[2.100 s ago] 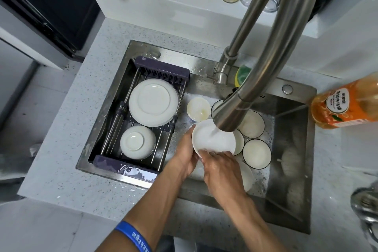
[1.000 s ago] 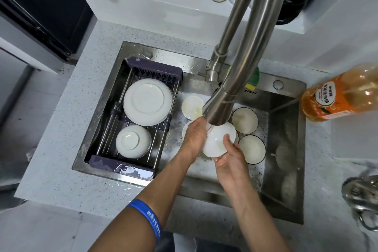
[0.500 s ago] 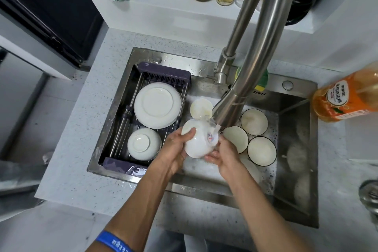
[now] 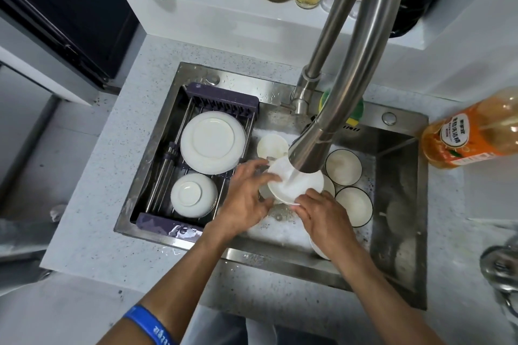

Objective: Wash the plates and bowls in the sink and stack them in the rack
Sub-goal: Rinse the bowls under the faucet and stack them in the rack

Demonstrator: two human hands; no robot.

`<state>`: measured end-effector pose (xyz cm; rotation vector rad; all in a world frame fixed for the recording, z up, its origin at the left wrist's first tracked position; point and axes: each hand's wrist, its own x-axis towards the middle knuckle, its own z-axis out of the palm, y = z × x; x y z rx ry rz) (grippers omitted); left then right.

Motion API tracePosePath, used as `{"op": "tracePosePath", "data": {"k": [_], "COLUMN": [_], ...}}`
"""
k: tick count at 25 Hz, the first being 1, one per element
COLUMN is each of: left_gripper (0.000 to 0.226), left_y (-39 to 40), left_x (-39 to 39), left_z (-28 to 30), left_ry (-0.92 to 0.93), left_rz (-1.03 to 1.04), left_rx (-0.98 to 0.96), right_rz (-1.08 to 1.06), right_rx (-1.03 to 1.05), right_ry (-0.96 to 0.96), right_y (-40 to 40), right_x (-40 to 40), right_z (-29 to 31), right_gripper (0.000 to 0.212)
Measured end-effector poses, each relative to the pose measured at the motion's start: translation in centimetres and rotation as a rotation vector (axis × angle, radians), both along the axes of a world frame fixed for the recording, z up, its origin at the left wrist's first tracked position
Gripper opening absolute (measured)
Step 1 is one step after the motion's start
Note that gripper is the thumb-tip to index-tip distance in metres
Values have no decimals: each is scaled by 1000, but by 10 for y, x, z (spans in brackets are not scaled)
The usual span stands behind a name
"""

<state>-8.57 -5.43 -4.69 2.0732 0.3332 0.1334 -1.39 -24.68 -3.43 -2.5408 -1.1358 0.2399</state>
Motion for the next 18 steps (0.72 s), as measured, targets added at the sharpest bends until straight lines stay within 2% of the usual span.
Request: {"op": "tracePosePath", "data": {"k": [1,2,3,5,6,8,9,11,12,15,18], "left_gripper": [58,63,59,36,27,26,28,32,33,31,30], "left_y": [-3,-7,-12,-21,-24,-26,-27,-33,-36,-35,-32], "left_x": [2,3,6,13,16,22,24,31,34,37,28], "left_z": [2,4,4,9,11,6,1,6,9,14,14], "left_ry": [89,180,244,347,392,478,512,517,530,508,407], "left_rz": [144,265,363,462,485,519,566,618,595,545,519], "left_rx": [-407,-710,-877,-886,-805,-590,-626,-897,-941,-815,-1209], "right_rz": [-9,-16,-27,-56,-62,-38,-35,-50,-67,-141,-183], "right_rx": [10,13,9,-36,-78,-146,-167,-189,-198,-201,-148], "right_ry": [-53,-61,-61,-112,-156,-223,-233,-225,-206,-180,-114], "right_y": [2,5,8,17,20,23,22,19,20,18,12], "right_x": [-4,-7,-10,-15,-20,-30,-33,-33,-33,-31,-28], "right_z": [0,2,4,6,7,12,15,17,16,14,11], "right_gripper": [13,12,10,11,15,26,28,29,28,26,18]}}
